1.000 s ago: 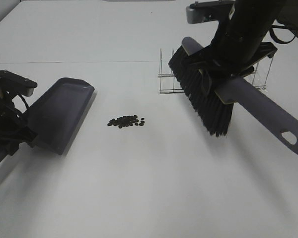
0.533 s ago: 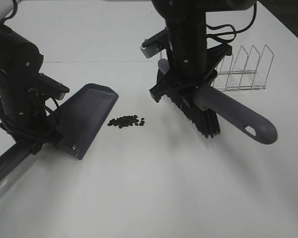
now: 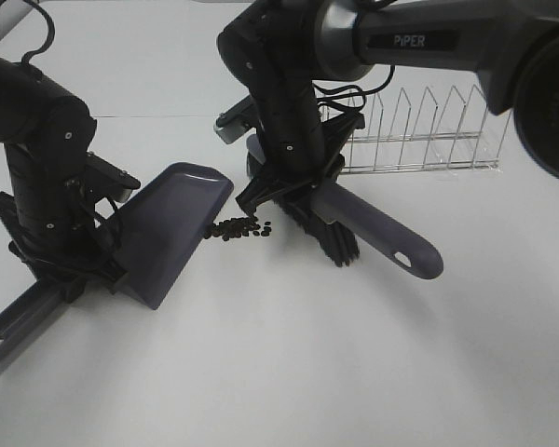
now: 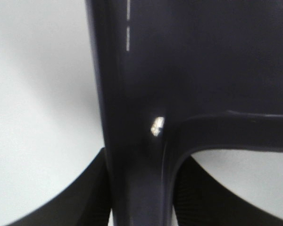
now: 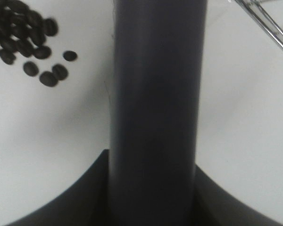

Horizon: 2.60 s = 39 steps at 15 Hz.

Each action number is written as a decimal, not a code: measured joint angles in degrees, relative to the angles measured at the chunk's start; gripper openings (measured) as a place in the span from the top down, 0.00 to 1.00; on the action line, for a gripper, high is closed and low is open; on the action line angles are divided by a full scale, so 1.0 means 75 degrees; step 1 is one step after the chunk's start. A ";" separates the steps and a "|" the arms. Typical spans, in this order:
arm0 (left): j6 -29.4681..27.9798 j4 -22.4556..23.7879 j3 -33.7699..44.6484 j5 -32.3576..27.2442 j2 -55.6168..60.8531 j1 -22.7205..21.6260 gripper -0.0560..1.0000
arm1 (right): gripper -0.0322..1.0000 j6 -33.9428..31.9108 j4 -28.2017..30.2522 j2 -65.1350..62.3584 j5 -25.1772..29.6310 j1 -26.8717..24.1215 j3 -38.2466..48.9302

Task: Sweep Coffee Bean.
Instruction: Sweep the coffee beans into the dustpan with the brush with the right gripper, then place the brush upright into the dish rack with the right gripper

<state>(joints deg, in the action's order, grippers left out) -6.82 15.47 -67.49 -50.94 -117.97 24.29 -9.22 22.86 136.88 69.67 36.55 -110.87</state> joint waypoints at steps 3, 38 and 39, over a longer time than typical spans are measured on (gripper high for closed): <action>0.0000 -0.0069 0.0000 0.0000 0.0000 0.0000 0.63 | 0.64 0.0344 -0.0535 0.0565 0.0008 0.0328 -0.0688; -0.0084 -0.0756 0.0000 -0.0122 -0.0023 0.0000 0.63 | 0.64 0.0940 -0.1772 0.0191 0.0031 0.0336 -0.3025; -0.0084 -0.0756 0.0000 -0.0122 -0.0023 0.0000 0.63 | 0.64 0.0932 -0.1658 0.0099 0.0046 0.0336 -0.3048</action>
<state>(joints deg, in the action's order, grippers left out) -7.45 9.80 -67.49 -51.85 -118.14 24.29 -2.23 10.43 137.62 70.02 39.08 -133.73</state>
